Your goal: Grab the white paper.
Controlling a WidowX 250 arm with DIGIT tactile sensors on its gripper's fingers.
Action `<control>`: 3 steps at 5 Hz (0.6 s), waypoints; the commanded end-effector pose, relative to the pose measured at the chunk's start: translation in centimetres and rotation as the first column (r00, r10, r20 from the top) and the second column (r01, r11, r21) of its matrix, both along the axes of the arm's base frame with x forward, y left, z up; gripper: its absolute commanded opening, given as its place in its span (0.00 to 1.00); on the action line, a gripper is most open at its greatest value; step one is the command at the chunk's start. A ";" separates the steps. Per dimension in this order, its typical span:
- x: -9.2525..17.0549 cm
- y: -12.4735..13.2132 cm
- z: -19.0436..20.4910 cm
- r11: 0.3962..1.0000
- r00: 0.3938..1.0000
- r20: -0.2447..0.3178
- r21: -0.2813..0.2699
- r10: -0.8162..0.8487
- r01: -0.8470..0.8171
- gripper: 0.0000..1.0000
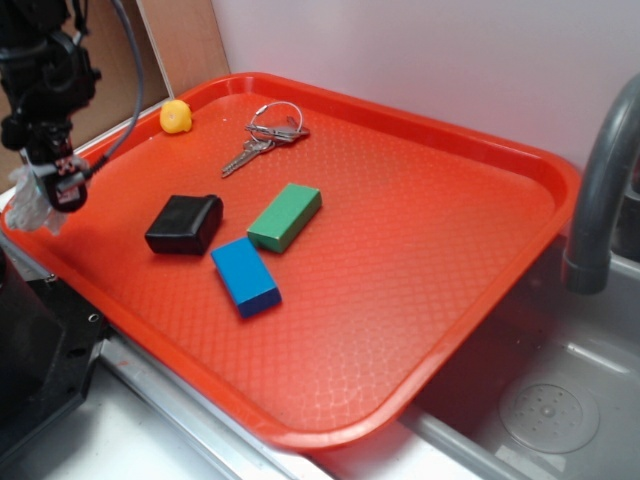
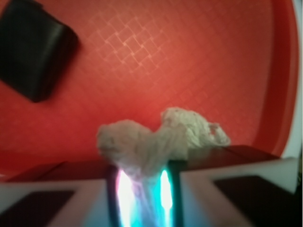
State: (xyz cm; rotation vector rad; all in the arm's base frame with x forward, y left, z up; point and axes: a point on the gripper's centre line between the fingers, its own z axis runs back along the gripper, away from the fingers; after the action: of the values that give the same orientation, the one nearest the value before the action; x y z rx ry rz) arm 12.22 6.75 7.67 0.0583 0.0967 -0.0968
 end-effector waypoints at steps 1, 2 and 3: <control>7.3 -4.9 6.7 1.000 0.984 0.176 -0.002 -0.013 0.014 0.00; 11.1 -6.1 8.4 0.998 0.983 0.173 -0.019 0.063 -0.061 0.00; 13.4 -6.0 9.4 0.991 0.976 0.177 -0.006 0.130 -0.131 0.00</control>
State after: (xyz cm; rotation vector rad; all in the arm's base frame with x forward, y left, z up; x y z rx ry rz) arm 24.57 0.50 15.33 0.0621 -0.0168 0.0408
